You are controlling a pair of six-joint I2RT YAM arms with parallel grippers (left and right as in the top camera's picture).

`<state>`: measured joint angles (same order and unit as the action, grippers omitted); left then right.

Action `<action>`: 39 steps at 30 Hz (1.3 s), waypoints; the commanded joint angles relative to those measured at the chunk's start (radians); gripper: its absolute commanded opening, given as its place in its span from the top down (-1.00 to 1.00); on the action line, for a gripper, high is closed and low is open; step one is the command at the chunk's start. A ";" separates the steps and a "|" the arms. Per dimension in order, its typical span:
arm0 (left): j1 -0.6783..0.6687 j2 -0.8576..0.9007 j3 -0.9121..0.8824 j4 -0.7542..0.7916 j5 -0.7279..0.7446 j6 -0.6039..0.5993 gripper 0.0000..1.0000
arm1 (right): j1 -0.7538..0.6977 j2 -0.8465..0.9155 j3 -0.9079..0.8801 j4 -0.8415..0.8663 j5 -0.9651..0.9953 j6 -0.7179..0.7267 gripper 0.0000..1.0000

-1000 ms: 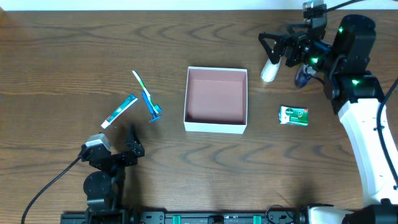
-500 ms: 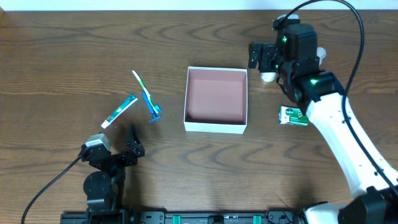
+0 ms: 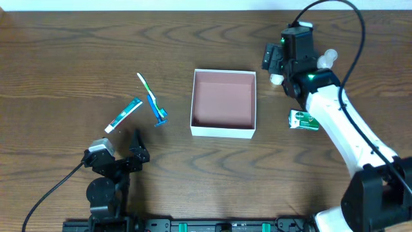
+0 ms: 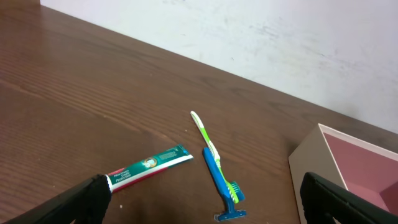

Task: Pack container
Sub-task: 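Reach the right gripper to the white Pantene tube and grasp it, then carry the Pantene tube over the box and lower it inside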

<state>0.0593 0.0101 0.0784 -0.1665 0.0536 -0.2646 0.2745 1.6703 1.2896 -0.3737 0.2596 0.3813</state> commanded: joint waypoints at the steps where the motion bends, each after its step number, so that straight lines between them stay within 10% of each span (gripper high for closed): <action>1: 0.007 -0.004 -0.027 -0.007 0.014 0.010 -0.96 | -0.008 0.019 0.014 0.004 0.022 0.034 -0.40; 8: 0.007 -0.004 -0.027 -0.006 0.014 0.010 -0.96 | -0.013 0.018 0.014 0.025 0.023 0.029 0.05; 19: 0.007 -0.004 -0.027 -0.007 0.014 0.010 -0.96 | -0.047 0.018 0.014 0.026 0.024 0.002 0.12; 23: 0.007 -0.004 -0.027 -0.007 0.014 0.010 -0.96 | -0.047 0.018 0.014 0.030 0.024 -0.017 0.95; 39: 0.007 -0.004 -0.027 -0.007 0.014 0.010 -0.96 | -0.024 -0.248 0.021 0.002 0.003 -0.114 0.97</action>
<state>0.0593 0.0105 0.0784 -0.1665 0.0536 -0.2646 0.2424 1.5539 1.2881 -0.3756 0.2592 0.2970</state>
